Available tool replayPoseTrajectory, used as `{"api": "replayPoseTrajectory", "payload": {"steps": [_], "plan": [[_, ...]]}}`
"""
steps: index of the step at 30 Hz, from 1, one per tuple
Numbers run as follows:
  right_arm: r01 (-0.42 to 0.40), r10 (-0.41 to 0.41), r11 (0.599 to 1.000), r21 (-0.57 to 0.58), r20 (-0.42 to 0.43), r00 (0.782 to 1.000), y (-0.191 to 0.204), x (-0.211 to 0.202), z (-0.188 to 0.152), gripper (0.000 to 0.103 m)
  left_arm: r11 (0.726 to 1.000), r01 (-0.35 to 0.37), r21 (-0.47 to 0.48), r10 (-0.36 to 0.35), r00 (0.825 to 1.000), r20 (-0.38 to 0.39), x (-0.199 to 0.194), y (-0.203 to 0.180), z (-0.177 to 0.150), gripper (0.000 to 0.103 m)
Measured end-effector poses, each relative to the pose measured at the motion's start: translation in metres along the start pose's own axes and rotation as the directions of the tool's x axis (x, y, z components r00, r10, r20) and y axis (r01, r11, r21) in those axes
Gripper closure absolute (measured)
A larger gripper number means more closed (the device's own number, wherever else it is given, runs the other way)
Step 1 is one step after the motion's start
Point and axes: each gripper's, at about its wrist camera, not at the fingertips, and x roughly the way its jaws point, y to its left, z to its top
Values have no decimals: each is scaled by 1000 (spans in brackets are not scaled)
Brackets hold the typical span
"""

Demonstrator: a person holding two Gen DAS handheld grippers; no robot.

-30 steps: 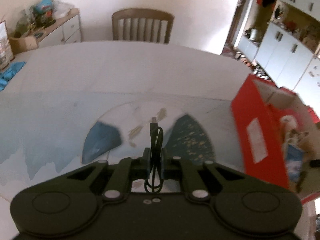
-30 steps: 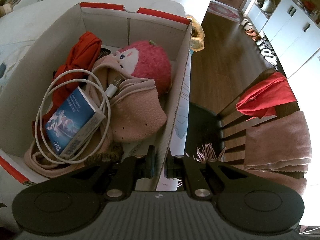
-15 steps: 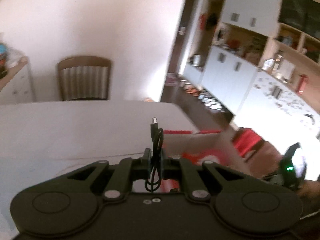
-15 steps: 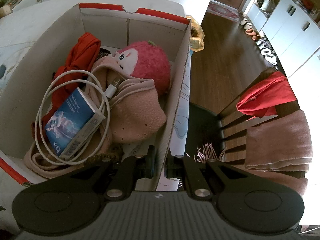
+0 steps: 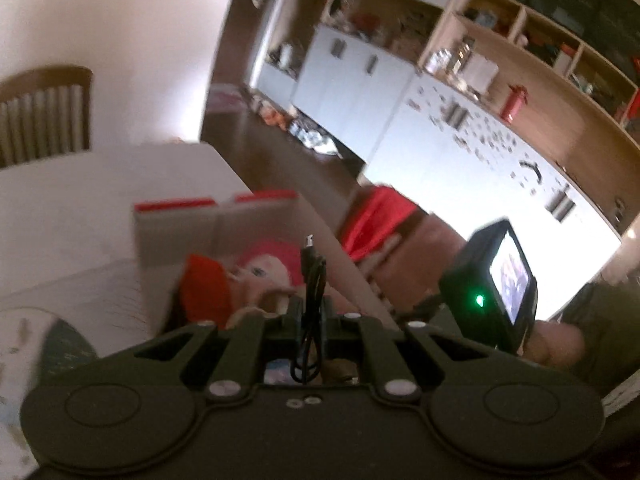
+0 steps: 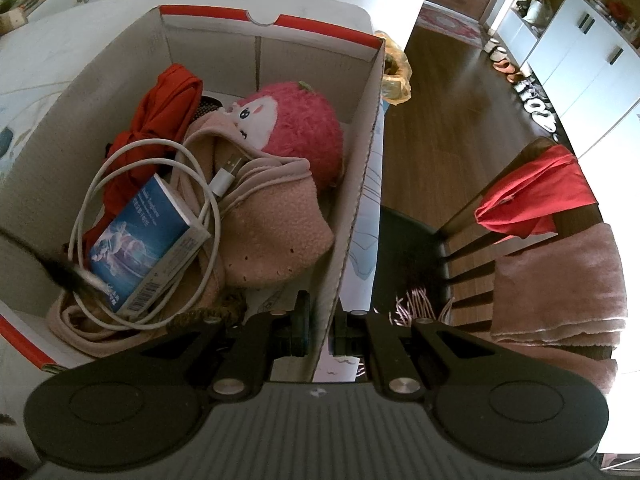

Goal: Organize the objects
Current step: 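Carry the black cable with the left gripper into the shoebox, then open the left gripper to release the black cable in the box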

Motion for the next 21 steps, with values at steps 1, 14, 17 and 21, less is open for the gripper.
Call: {"api": "replayPoseTrajectory", "payload": {"steps": [1,14,17,21], "plan": [[-1,1,1000,0,0,1000,0,0,0,95,1000,7,3,-7,1000,-16,6,-3,-2,97],[-12,12,1000,-28,9,1000,-1,0,-1,95,999,33,33,-27,985,-168,78,-5,-23,97],[-13,14,1000,-28,9,1000,-1,0,-2,95,998,29,55,-18,982,-189,88,-7,-24,98],[-18,18,1000,-25,8,1000,-1,-2,-2,95,996,19,86,0,975,-221,99,-9,-28,98]]}}
